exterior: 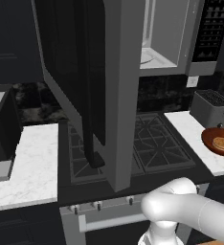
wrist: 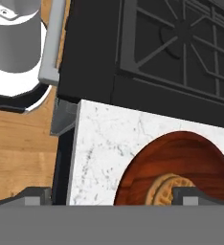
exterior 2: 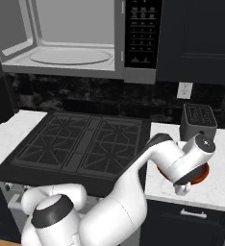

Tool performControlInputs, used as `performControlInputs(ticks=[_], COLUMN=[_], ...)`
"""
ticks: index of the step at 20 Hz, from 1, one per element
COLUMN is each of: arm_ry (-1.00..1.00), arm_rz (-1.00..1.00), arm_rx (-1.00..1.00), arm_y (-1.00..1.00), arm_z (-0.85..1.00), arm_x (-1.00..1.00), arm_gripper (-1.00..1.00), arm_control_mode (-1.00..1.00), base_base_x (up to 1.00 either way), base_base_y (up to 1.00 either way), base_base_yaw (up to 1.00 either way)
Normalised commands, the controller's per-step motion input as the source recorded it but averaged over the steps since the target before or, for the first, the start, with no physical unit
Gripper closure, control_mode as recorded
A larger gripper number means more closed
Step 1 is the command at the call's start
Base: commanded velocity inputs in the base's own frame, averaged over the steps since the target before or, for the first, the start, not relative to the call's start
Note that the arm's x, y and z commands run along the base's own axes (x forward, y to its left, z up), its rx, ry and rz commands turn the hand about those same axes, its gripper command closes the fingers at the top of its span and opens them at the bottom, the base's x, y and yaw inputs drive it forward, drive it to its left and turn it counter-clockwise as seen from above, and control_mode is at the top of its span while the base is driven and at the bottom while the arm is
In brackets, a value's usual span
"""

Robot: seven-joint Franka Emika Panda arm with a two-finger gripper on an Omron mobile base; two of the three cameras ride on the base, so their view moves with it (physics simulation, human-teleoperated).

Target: Open the microwave, place the bowl with waffle inside the microwave, then close the microwave door and turn it on.

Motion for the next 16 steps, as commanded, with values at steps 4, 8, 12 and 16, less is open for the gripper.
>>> performControlInputs(ticks=[4, 8, 12, 16], arm_ry=[0.0, 0.0, 0.0, 0.0], arm_rz=[-0.03, 0.0, 0.0, 0.0], arm_rx=[0.0, 0.0, 0.0, 0.0], arm_y=[-0.08, -0.08, -0.04, -0.03], arm_z=[-0.24, -0.21, -0.19, -0.21], arm_x=[0.02, 0.01, 0.12, 0.17], arm_gripper=[-1.0, -1.0, -1.0, -1.0], arm_control_mode=[-1.0, -1.0, -1.0, -1.0], base_base_x=[0.0, 0.0, 0.0, 0.0], base_base_y=[0.0, 0.0, 0.0, 0.0], base_base_yaw=[0.0, 0.0, 0.0, 0.0])
